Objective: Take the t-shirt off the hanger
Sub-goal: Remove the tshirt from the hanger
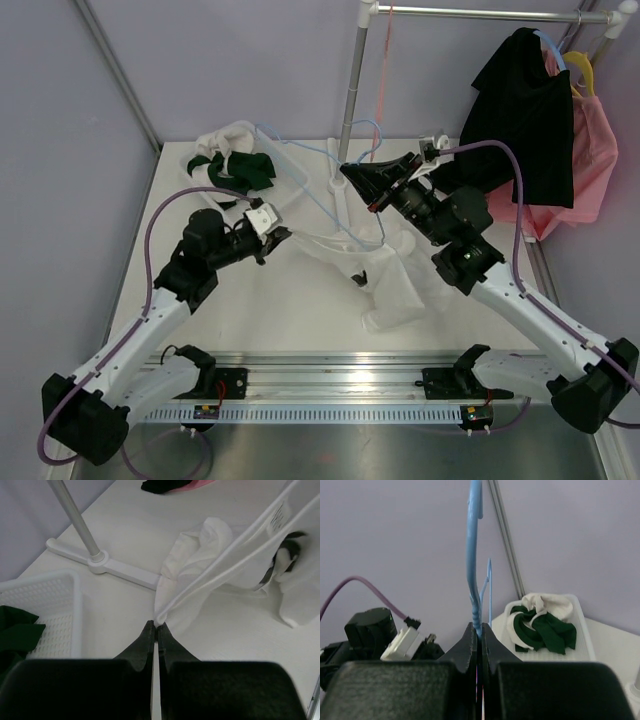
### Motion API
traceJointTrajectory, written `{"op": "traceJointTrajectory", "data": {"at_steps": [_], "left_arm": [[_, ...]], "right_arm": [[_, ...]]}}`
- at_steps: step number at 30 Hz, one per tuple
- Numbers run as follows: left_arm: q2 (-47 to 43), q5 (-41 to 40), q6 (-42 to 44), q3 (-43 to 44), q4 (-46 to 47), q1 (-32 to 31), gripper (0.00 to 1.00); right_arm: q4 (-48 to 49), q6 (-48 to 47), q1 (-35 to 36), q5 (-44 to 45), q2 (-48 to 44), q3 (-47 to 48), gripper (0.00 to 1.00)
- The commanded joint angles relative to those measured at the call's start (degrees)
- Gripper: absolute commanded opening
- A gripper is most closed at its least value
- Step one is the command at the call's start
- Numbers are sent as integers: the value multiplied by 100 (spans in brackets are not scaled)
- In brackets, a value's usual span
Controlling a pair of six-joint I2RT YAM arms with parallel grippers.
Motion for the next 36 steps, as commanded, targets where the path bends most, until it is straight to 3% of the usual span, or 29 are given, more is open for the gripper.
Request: {"op": "traceJointTrajectory", "data": {"at_steps": [1,6,12,17,21,25,29,32,36], "left_arm": [[-214,207,519,-138,98,-423,0],[-31,-285,704,-104,19,-688,0],[549,-813,687,256,-200,-706,0],[945,-2305,212,345,264,-601,0],[884,-2466,-226,467,335,-189,0],[1007,-1887,-456,749,38,435,0],[1139,-1665,-403,802,-43,445,0],[1165,-2252,-491,811,45,463,0],[1113,-2044,-526,828,10,551,0]], "right_arm": [[1582,320,28,-125,394,-9,0],[2024,391,28,-143,792,140,0],[1883,-99,37,7,301,-87,0],[1303,-566,37,181,-648,-290,0],[1452,-734,37,446,-1439,-886,0],[1723,-708,37,884,-2247,-1388,0],[2803,-550,37,1411,-2557,-2003,0],[3174,-479,37,1579,-2636,-2223,0],[3342,-496,37,1589,-2654,-2277,0]]}}
